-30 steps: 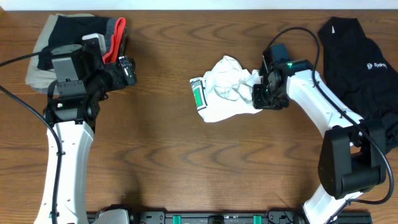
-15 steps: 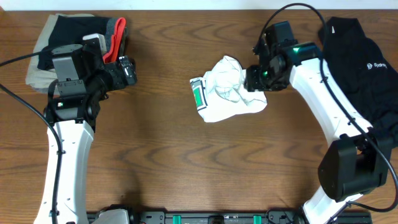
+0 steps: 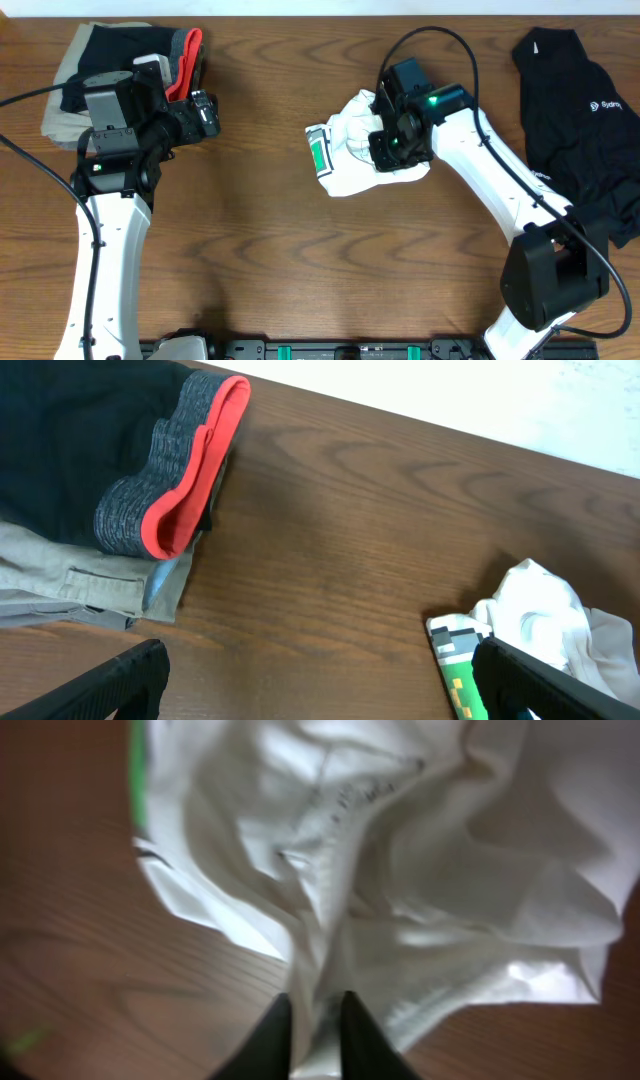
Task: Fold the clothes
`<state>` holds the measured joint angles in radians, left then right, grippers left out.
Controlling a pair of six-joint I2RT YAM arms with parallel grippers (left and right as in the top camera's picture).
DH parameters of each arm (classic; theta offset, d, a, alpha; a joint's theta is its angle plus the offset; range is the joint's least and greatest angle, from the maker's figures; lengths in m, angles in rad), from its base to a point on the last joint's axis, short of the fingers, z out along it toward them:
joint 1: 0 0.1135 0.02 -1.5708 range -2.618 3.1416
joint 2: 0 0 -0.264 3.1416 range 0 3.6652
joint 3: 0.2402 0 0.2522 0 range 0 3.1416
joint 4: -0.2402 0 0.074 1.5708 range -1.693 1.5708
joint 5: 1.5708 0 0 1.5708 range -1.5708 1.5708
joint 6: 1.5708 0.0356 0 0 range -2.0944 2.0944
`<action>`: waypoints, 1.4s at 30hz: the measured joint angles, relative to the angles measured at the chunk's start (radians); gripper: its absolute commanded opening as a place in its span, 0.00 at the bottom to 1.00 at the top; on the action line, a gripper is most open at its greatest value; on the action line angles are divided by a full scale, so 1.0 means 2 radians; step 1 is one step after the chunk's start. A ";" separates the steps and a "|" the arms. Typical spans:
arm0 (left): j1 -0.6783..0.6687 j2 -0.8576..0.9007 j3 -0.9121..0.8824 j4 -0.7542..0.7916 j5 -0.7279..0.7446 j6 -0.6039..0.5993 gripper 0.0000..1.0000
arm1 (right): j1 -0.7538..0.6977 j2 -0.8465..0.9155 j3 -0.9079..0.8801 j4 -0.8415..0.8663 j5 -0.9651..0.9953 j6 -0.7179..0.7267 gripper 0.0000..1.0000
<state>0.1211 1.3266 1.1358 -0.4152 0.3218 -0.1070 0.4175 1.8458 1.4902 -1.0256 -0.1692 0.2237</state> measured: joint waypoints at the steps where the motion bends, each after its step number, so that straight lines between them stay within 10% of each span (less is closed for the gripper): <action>1: 0.000 0.000 0.000 0.000 0.000 0.000 0.98 | -0.001 0.000 -0.006 -0.001 0.007 0.003 0.01; 16: 0.000 0.000 0.000 0.000 0.000 0.004 0.98 | -0.039 0.006 -0.070 -0.009 0.049 0.026 0.04; 27: 0.000 0.007 0.000 -0.001 0.000 0.006 0.98 | -0.039 0.002 -0.027 -0.003 0.035 0.013 0.44; 42: 0.000 0.007 0.000 0.000 0.000 0.006 0.98 | -0.039 0.041 0.003 0.147 0.026 -0.048 0.08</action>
<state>0.1211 1.3411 1.1358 -0.4160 0.3218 -0.0959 0.3397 1.9282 1.4971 -0.7322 -0.1169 0.1272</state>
